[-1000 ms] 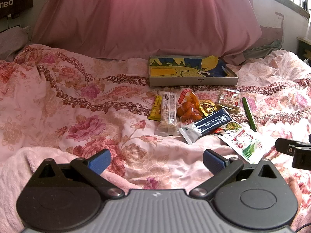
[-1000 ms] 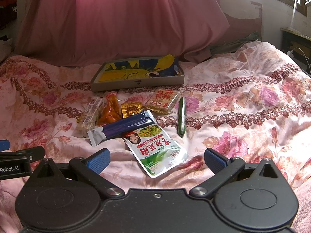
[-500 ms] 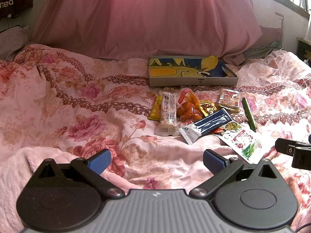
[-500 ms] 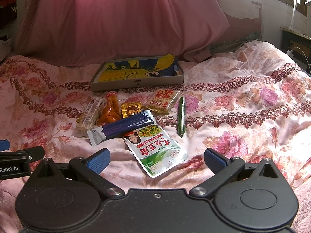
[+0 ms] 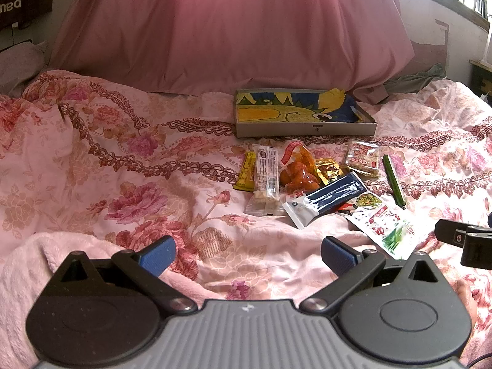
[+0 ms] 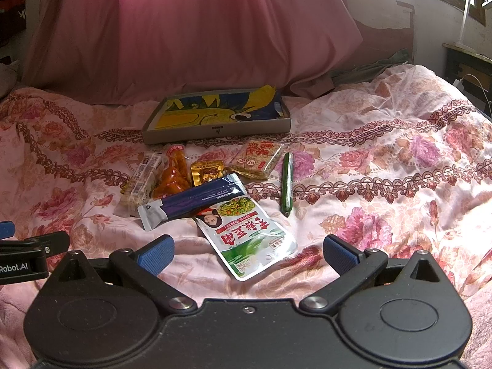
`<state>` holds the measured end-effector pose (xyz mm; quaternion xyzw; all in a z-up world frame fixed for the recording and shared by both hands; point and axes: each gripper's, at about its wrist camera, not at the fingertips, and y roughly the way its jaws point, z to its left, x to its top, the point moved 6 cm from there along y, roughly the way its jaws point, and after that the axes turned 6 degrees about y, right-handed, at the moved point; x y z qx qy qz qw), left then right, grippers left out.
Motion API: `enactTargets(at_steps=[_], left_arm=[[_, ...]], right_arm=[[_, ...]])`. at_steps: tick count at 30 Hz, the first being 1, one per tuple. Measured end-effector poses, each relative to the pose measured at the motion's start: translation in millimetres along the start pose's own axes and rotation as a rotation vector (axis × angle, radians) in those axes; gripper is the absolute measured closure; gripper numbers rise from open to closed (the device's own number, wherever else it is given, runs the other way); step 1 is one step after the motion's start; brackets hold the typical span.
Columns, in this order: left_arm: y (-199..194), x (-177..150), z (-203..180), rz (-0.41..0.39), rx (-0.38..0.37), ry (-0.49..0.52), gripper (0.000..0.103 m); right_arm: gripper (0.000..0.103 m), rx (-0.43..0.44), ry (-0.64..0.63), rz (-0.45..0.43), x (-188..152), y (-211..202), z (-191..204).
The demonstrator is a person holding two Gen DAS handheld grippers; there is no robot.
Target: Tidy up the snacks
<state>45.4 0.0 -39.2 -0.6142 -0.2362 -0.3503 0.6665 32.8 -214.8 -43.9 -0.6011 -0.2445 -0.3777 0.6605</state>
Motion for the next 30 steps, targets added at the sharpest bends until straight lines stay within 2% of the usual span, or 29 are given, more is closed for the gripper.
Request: enactTargets(at_steps=[20,24,30], left_arm=[[0,0,0,0.001,0.0,0.001,0.0],[1,0,0,0.006,0.0,0.005,0.0],[6,11,0,0.056,-0.049,-0.006,0.0]], right_arm=[[0.0,0.0,0.008,0.012,0,4,-2],[0.0,-0.002,0.033,0.04,3,6,-3],[0.0,0.008,0.062,0.083,9,12,-6]])
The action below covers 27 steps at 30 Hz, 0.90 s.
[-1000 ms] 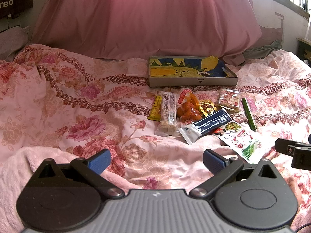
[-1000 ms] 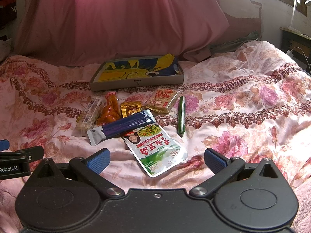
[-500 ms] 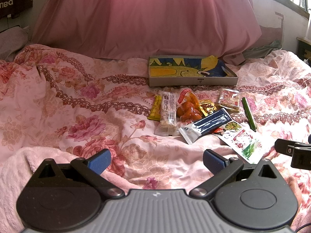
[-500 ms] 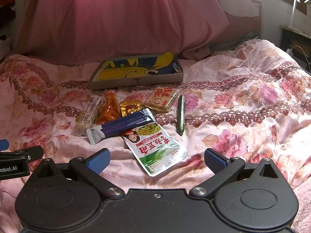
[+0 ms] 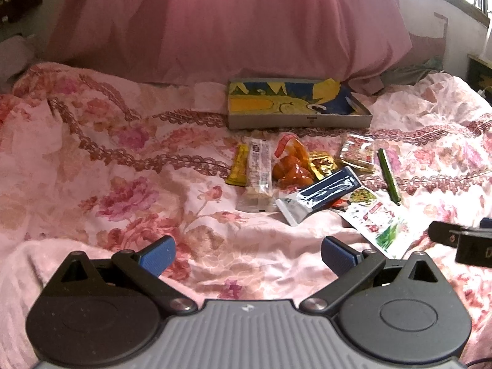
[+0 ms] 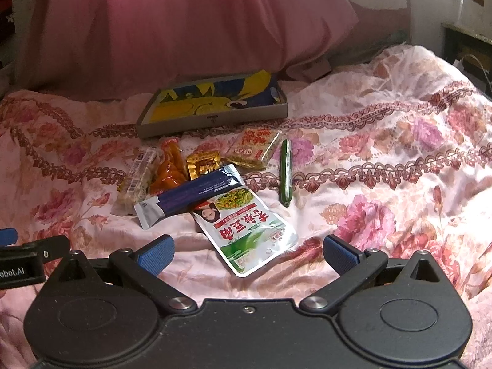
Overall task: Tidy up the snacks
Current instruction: 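Grasp the blue stick packet with the left tool while the right tool grasps the white pea bag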
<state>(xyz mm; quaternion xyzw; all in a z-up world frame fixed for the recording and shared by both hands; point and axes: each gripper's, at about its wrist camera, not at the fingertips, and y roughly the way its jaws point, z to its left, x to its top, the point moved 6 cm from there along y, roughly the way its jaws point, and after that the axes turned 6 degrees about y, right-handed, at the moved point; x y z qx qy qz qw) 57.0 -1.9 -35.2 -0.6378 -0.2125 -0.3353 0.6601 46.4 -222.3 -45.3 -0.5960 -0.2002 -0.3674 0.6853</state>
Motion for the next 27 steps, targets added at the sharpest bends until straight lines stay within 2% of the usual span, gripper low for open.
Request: enactTargets(at_steps=[4,10,15,20,24,27], left_arm=[[11,10,-4,0.036,-0.042,0.011,0.0],[32,28,-19,0.086,-0.091,0.042,0.0],[52,46,-28,0.098,-0.095,0.073,0.0],[72,60,-33,0.095,-0.076,0.123,0.0],[89,69,-40,0.094,-0.054,0.199,0.0],[100,79,-46,0.076,-0.069,0.27,0.0]], right_arm=[[0.0,0.005,0.051,0.04,8,12,-6],[0.0,-0.014,0.155,0.044,21,33,-23],[0.0,0.006,0.231,0.036,40,51,-39],[0.0,0.011,0.161,-0.013,69,64,-39],[0.0,0.024,0.027,-0.02,85,73,-31],[0.0,0.043,-0.088,0.002,88,83,-24]])
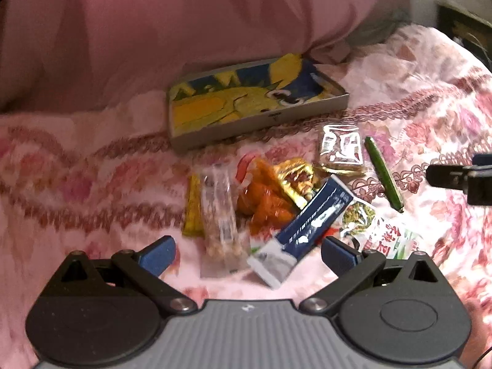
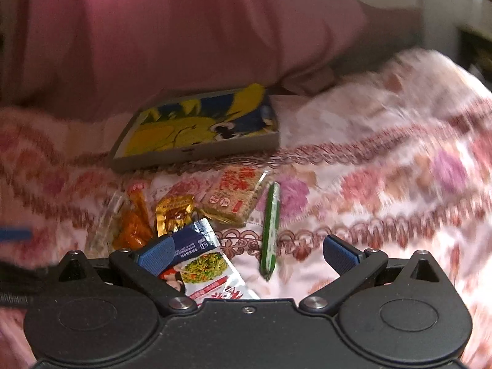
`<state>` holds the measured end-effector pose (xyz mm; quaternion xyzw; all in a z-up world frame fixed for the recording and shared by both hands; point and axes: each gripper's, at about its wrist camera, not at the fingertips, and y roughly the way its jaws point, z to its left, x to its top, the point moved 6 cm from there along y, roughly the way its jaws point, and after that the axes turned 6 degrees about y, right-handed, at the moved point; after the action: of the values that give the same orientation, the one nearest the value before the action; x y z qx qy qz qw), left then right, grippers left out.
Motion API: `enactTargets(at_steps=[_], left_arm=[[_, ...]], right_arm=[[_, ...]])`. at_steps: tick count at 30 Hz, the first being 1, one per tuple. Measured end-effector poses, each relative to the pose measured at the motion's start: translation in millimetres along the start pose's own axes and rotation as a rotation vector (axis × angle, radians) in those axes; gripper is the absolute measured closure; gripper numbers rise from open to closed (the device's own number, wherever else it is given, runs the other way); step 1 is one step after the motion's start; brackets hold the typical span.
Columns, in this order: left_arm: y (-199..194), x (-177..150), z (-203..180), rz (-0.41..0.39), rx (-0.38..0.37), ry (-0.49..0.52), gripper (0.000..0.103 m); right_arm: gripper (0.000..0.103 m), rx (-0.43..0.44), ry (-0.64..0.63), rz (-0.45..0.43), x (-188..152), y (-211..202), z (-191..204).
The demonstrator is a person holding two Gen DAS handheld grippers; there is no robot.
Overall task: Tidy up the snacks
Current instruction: 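Grasp the blue stick packet with the left tool while the right tool grasps the white pea bag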
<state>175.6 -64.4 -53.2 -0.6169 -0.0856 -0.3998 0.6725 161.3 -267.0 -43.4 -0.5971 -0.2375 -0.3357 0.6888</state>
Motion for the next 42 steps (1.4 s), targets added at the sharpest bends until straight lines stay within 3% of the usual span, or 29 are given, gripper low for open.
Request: enactTargets(at_steps=[7,12,20,25,29,34,38,42], left_arm=[[25,22,3,-0.069,-0.056,0.108,0.0],[43,20,-9,-0.105,-0.171,0.175,0.0],[67,14,-32,-0.073,-0.349,0.23,0.0],[84,12,-49,-0.046,-0.453,0.319,0.001],[93,9,-57,-0.039,-0.465,0.398,0.002],[103,13,-54,-0.051,-0.503,0.377,0.009],[103,16,-53,-0.055,-0.544,0.369,0.026],[100,13,-58,-0.081,-0.536,0.42,0.026]], right_arm=[[0.0,0.116,-0.138,0.126,-17,27,12],[0.0,0.165,-0.19,0.201,-34,44,22],[0.001,0.249,-0.219,0.315,-49,69,31],[0.001,0.268,-0.283,0.334,-55,83,40],[0.001,0.256,-0.35,0.315,-57,91,46],[0.001,0.23,-0.421,0.318,-65,97,48],[0.001,0.221,-0.47,0.313,-70,98,51],[0.001,0.219,-0.485,0.299,-70,97,53]])
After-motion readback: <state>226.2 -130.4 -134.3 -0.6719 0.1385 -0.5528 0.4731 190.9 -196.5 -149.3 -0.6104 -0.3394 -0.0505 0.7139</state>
